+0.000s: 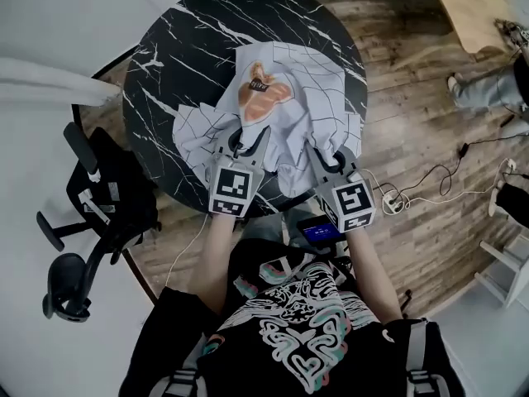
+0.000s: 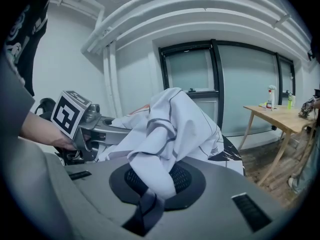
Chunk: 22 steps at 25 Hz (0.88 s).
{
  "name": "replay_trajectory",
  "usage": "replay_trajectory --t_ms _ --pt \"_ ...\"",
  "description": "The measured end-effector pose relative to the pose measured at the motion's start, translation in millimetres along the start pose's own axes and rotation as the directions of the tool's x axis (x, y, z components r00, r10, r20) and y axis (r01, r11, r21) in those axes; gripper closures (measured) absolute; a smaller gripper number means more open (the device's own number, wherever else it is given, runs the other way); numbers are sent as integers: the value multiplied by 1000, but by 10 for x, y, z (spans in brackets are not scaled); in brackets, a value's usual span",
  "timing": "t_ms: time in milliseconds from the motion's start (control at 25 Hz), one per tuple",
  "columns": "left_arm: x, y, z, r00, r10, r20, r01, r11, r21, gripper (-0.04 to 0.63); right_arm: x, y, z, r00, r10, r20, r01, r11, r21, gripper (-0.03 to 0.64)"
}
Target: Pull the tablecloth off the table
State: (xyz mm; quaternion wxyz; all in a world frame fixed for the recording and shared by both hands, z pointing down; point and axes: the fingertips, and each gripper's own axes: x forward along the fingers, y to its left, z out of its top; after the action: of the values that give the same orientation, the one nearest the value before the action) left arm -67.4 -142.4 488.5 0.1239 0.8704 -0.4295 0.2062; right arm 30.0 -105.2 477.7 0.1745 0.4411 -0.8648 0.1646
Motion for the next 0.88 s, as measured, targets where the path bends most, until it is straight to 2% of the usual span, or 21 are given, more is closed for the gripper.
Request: replay_trajectory --t_ms 520,880 --pt "-194 -55 303 999 20 32 -21 999 29 456 -179 61 293 997 -9 71 9 1000 -2 561" --pt "-301 -79 460 996 58 66 -61 997 45 457 -259 81 443 994 6 111 -4 1000 -17 563"
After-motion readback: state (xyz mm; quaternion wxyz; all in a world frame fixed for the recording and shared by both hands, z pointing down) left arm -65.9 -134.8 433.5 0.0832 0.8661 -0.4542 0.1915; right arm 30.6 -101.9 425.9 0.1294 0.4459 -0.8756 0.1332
